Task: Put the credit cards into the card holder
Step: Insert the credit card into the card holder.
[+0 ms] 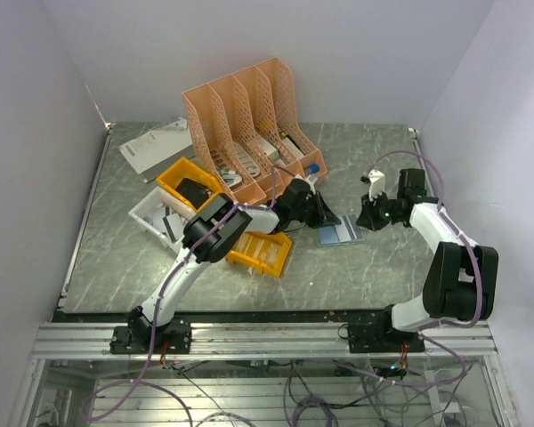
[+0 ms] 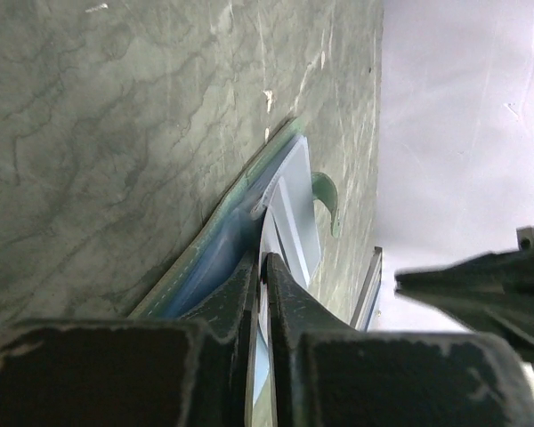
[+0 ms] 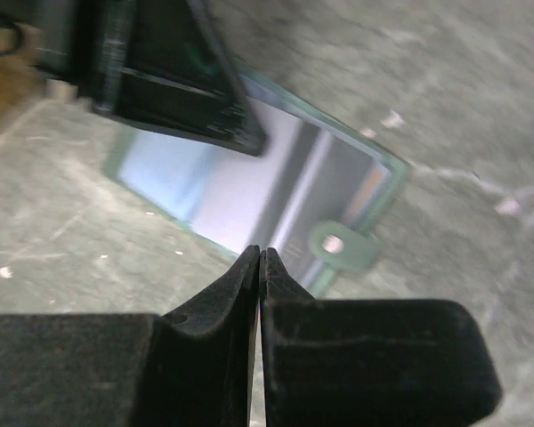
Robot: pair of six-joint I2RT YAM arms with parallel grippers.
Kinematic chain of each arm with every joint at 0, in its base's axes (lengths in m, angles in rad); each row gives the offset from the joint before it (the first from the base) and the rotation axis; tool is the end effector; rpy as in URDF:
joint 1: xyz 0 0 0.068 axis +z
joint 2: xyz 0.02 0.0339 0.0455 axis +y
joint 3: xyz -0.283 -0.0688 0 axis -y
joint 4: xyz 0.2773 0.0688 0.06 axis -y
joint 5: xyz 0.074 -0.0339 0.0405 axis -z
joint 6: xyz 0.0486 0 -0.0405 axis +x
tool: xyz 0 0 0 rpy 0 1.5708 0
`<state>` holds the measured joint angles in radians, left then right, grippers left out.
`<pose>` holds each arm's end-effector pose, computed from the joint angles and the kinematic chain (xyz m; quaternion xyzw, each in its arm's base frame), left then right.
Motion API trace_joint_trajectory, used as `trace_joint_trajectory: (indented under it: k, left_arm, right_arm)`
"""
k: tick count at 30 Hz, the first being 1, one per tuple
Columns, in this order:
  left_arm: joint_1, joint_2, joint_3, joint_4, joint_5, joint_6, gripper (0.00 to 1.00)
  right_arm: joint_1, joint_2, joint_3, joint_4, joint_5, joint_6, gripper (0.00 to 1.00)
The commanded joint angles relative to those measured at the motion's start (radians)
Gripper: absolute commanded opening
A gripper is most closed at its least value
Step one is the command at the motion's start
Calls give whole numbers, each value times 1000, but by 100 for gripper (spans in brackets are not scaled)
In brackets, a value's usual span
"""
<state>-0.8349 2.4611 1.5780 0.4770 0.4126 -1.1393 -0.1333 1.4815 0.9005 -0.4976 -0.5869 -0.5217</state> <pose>0.3690 -0.4365 0.0686 -0.0126 0.8251 -0.5435 0.1539 0.3144 -0.0150 0.1924 -0.2483 0.8974 0.1906 0.3111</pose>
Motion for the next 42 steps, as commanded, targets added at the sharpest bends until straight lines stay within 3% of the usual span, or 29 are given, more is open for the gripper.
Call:
trace_joint_trajectory:
  k: [1, 5, 13, 42]
  left_arm:
    - [-2, 53, 13, -91, -14, 46, 15]
    - [-2, 53, 11, -89, -14, 42, 17]
    - [-2, 66, 10, -75, -9, 23, 19]
    - [-3, 77, 14, -62, -6, 9, 26]
  right_arm:
    - [87, -28, -31, 17, -142, -27, 2]
    - [158, 28, -18, 37, -168, 50, 0]
    - [226, 73, -71, 180, -28, 232, 0]
    - [310, 110, -124, 316, 360, 377, 0]
